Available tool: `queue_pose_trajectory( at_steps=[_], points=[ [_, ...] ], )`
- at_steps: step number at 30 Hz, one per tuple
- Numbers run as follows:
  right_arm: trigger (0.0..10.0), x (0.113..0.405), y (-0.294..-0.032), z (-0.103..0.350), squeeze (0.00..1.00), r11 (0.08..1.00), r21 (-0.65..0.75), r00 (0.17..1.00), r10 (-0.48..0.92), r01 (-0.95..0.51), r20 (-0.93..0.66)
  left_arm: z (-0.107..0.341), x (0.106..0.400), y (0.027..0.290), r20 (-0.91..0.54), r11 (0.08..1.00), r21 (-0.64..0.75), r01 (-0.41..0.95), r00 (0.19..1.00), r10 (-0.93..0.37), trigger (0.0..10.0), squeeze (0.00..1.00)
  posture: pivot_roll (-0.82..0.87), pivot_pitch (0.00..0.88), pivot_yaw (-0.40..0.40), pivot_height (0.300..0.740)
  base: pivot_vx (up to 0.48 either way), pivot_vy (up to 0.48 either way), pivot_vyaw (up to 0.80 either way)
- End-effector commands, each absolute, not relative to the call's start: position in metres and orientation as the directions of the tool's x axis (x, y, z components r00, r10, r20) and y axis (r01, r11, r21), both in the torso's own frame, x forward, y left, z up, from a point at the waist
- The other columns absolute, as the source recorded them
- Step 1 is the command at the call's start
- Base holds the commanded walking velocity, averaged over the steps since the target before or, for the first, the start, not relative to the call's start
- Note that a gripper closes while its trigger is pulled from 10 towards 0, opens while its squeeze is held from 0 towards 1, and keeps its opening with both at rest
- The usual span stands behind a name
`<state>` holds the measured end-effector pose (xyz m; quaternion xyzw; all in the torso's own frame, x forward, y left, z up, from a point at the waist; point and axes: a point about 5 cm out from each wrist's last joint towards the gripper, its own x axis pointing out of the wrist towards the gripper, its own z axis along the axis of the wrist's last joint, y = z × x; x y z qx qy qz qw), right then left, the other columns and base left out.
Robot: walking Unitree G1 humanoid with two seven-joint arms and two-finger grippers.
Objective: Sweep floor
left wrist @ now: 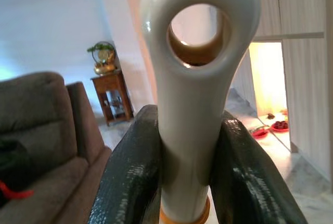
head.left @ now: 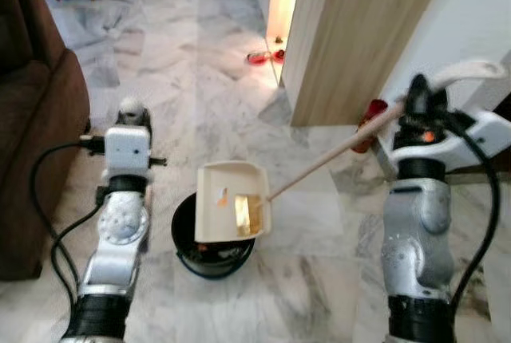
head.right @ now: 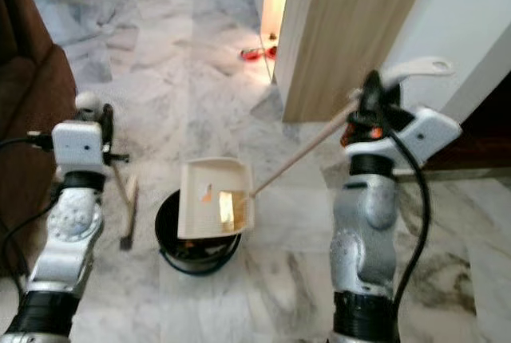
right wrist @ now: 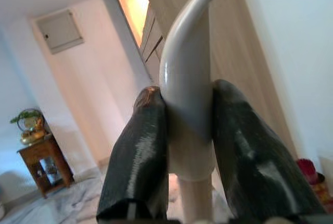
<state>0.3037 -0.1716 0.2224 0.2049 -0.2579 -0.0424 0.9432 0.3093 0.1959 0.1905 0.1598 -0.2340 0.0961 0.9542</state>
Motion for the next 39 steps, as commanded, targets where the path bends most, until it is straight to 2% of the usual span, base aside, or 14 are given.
queue_pose_trajectory(
  at_steps=[1,10,18,23,29,33,39],
  points=[
    [10.0,0.298,-0.176,0.238,0.00,0.907,0.419,0.819,-0.207,-0.046,0.536,0.203,0.308,0.188,0.532,0.937,0.248,-0.246,0.843,0.081,10.0,0.00,0.09,0.083,-0.051,0.740,0.315,0.000,0.00],
    [10.0,0.297,-0.176,0.240,0.00,0.911,0.409,0.815,-0.200,-0.050,0.545,0.203,0.307,0.188,0.543,0.939,0.246,-0.242,0.836,0.073,10.0,0.00,0.09,0.074,-0.049,0.740,0.174,0.000,0.00],
    [10.0,0.286,-0.150,0.254,0.00,0.964,0.232,0.787,-0.043,-0.129,0.615,0.203,0.308,0.187,0.547,0.939,0.249,-0.237,0.835,0.065,10.0,0.00,0.09,0.080,-0.054,0.740,0.000,0.000,0.00],
    [10.0,0.272,-0.129,0.266,0.00,0.980,0.053,0.733,0.109,-0.194,0.671,0.201,0.308,0.186,0.544,0.939,0.251,-0.234,0.837,0.063,10.0,0.00,0.08,0.085,-0.056,0.740,0.000,0.000,0.00],
    [10.0,0.261,-0.107,0.275,0.00,0.969,-0.039,0.681,0.200,-0.245,0.704,0.202,0.308,0.185,0.551,0.938,0.259,-0.230,0.833,0.052,10.0,0.00,0.09,0.089,-0.057,0.740,0.000,0.000,0.00],
    [10.0,0.247,-0.081,0.281,0.00,0.937,-0.015,0.643,0.250,-0.348,0.724,0.203,0.307,0.186,0.554,0.935,0.265,-0.234,0.831,0.051,10.0,0.00,0.09,0.090,-0.058,0.740,0.000,0.000,0.00],
    [10.0,0.236,-0.063,0.283,0.00,0.917,-0.071,0.599,0.313,-0.392,0.737,0.203,0.307,0.186,0.557,0.933,0.271,-0.235,0.829,0.047,10.0,0.00,0.09,0.092,-0.060,0.740,0.000,0.000,0.00]
  ],
)
